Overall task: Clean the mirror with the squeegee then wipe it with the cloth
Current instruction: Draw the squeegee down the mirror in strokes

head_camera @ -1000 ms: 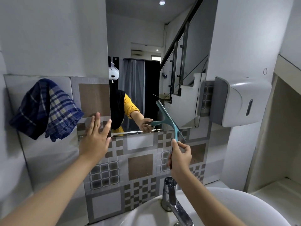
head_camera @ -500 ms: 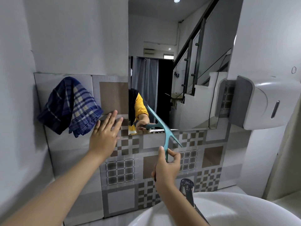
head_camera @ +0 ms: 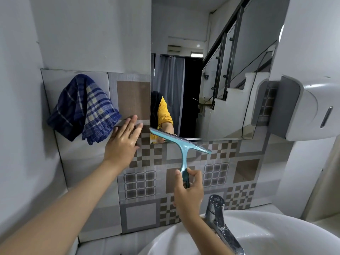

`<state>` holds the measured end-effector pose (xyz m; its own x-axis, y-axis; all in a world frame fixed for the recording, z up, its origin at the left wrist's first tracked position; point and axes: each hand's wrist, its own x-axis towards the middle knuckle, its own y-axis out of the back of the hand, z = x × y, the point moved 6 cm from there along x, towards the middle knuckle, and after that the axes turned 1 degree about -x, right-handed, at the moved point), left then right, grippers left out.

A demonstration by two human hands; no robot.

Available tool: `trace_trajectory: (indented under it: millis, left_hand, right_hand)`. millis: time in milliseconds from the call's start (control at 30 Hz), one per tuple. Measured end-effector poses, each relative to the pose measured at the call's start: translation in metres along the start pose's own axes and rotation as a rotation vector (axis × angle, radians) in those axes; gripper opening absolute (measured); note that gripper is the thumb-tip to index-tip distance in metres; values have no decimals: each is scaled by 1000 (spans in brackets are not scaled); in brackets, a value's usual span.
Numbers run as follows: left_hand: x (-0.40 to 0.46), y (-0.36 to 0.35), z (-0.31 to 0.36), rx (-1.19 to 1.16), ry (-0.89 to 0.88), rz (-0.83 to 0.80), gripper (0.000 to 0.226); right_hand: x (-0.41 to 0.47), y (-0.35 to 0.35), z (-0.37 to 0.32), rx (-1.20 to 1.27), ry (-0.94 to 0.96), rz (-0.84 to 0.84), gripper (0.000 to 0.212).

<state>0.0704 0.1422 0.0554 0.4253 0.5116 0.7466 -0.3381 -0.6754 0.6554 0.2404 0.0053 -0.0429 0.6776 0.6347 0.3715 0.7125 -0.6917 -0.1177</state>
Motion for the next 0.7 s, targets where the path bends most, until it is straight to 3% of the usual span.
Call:
trace_trajectory:
  millis: [267, 467, 600, 700]
  left_hand:
    - [0, 1, -1, 15, 7, 6, 83]
    - [1, 2, 1, 51, 9, -46, 90]
    - [2, 14, 6, -20, 31, -48, 76]
    - [-1, 30, 10, -151, 139, -54, 63]
  right_hand:
    - [8, 15, 3, -188, 75, -98, 18]
    - [9, 27, 6, -227, -11, -194, 15]
    - [9, 38, -5, -235, -43, -211, 17]
    - [10, 42, -21, -316, -67, -326, 18]
